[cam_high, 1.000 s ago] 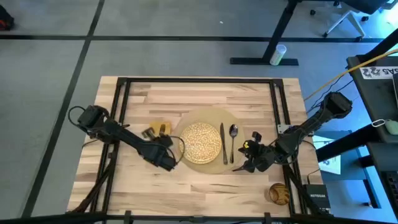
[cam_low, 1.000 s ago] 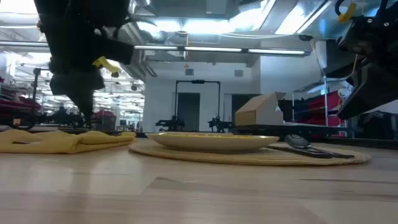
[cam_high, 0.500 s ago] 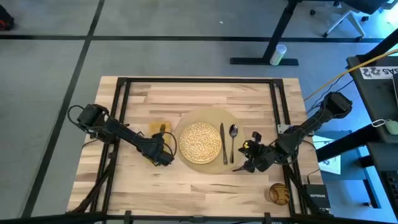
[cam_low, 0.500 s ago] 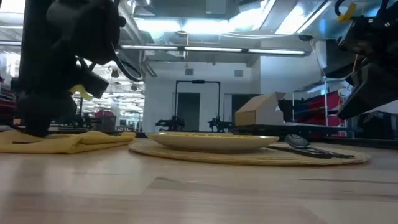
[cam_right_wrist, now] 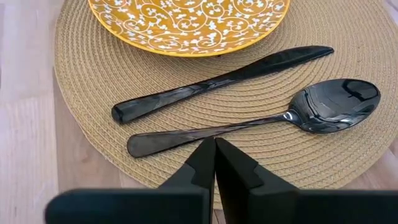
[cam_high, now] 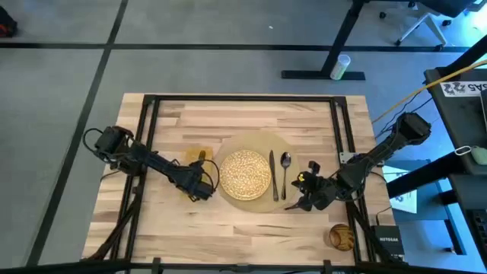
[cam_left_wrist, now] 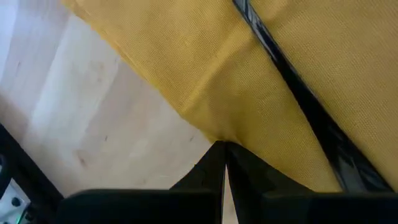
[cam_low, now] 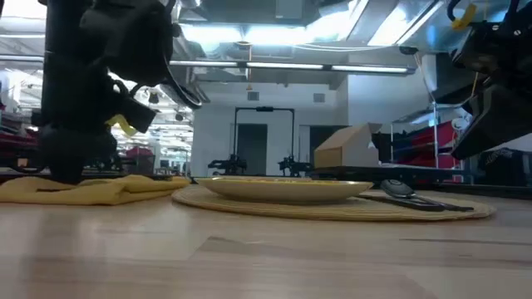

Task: Set table place
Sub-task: Adjust the yellow napkin

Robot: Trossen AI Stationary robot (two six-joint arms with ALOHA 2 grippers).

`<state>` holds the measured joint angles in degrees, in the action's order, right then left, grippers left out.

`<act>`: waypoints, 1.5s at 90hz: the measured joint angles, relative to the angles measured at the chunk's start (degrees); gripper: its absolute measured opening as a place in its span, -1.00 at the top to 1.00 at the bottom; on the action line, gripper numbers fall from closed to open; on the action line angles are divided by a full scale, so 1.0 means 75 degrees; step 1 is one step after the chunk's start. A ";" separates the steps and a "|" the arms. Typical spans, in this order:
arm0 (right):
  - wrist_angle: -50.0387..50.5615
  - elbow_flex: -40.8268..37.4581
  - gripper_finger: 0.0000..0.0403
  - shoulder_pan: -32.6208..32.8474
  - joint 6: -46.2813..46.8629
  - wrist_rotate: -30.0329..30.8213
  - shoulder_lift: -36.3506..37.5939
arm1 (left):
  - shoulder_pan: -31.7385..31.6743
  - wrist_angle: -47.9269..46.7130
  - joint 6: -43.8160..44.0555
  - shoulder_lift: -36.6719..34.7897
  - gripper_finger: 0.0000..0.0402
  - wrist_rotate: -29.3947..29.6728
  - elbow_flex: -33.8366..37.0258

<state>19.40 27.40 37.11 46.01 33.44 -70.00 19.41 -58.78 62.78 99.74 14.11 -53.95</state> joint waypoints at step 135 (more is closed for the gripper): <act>0.0292 0.0558 1.00 -0.0001 -0.0973 -0.0086 0.0006 | 0.0255 -0.1011 0.0050 -0.0789 1.00 0.0745 -0.0536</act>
<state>21.59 31.58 37.10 38.71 32.80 -69.95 21.32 -66.36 63.15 93.83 19.69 -57.98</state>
